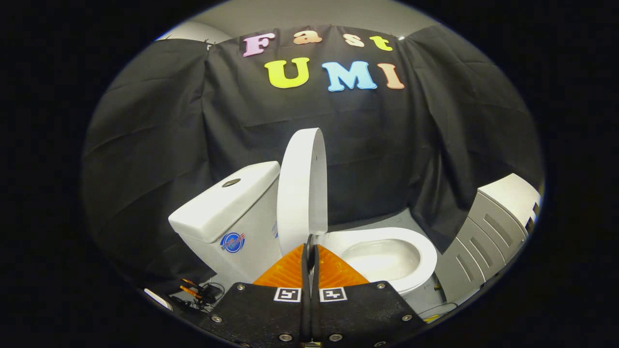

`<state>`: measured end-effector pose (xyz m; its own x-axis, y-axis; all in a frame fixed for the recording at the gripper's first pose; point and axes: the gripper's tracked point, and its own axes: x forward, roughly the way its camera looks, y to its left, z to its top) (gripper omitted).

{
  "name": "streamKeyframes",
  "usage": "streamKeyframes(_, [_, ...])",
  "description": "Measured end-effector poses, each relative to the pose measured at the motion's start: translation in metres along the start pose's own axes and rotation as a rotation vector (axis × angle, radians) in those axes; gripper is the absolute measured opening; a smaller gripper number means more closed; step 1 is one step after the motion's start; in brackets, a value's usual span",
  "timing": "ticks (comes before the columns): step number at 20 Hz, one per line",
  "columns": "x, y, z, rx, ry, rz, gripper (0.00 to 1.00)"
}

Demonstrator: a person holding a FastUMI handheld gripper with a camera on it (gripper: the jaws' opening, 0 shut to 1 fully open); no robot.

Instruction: Open the toilet lid.

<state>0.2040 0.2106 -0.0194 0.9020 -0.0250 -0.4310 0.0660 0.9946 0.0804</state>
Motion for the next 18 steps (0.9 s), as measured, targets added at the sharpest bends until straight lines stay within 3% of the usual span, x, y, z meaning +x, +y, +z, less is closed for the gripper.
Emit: streamKeyframes(18, [0.012, 0.076, -0.01, -0.135, 0.012, 0.147, 0.0])
